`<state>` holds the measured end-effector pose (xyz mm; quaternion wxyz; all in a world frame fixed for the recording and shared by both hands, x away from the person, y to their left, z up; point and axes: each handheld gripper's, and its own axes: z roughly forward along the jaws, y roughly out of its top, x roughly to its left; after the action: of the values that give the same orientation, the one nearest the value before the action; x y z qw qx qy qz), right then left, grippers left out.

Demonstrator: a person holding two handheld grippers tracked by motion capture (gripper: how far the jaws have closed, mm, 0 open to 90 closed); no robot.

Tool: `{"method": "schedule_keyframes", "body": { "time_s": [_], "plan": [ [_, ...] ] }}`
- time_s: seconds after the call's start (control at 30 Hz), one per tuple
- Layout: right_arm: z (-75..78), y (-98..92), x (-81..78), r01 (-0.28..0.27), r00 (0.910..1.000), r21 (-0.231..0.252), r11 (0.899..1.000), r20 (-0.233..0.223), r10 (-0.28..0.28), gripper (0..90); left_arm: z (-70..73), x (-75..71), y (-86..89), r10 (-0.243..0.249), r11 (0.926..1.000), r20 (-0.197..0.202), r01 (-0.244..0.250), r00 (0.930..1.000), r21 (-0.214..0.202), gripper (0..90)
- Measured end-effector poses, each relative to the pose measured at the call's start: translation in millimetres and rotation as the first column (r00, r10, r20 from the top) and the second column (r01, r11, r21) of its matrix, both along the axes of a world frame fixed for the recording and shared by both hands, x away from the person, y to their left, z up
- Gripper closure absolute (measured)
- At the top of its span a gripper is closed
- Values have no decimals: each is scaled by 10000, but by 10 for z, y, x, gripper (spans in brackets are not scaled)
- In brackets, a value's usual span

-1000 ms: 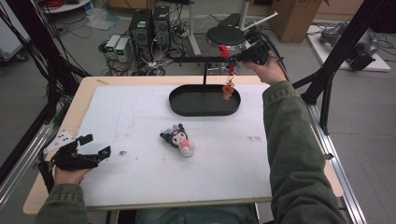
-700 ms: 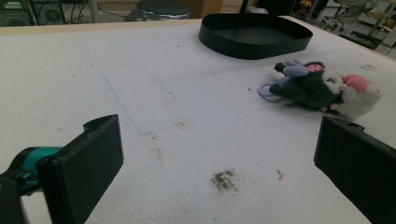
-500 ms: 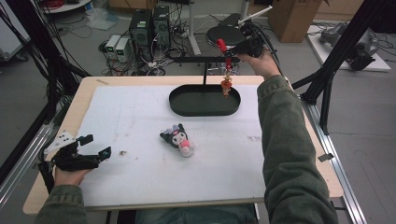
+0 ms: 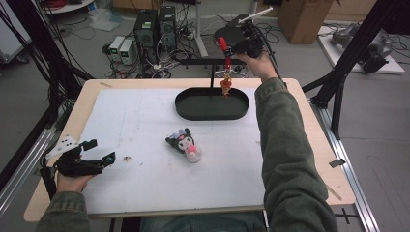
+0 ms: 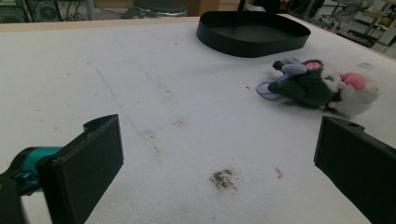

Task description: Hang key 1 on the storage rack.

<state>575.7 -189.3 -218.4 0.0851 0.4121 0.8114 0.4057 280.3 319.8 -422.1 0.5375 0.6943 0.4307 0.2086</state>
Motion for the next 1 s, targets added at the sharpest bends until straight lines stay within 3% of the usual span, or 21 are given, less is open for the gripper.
{"method": "schedule_keyframes", "body": {
  "time_s": [0.13,0.23,0.37,0.5,0.57,0.67,0.7,0.77,0.87,1.0],
  "plan": [
    [-37,18,39,277,9995,130,9995,113,-279,743,0,-2,2,26,10000,8,-26,10000,-14,18],
    [-42,3,64,608,9980,700,9957,100,-617,742,-1,1,5,35,10000,4,-35,10000,-56,18],
    [-58,-37,104,1098,9936,1535,9820,99,-1127,743,0,3,11,39,10000,26,-39,10000,-52,18],
    [-79,-33,114,1382,9899,1524,9786,118,-1416,738,-3,8,11,44,10000,33,-44,10000,-70,18],
    [-120,-33,121,1651,9855,2001,9658,51,-1695,730,-2,6,12,28,10000,28,-28,10000,-72,18],
    [-150,-19,128,1872,9811,2005,9616,102,-1932,716,0,5,10,26,10000,12,-26,10000,-64,18],
    [-164,-12,133,1901,9805,2014,9609,115,-1964,685,-1,4,6,36,10000,27,-36,10000,-88,18],
    [-190,5,148,1999,9789,2002,9592,24,-2045,532,-1,3,6,31,10000,26,-31,10000,-85,18],
    [-216,36,140,2042,9780,1548,9666,105,-2082,414,1,1,12,35,10000,42,-34,10000,-87,18],
    [-224,30,109,2125,9757,1281,9687,255,-2175,263,0,2,9,42,10000,55,-41,10000,-89,18]
  ]
}}
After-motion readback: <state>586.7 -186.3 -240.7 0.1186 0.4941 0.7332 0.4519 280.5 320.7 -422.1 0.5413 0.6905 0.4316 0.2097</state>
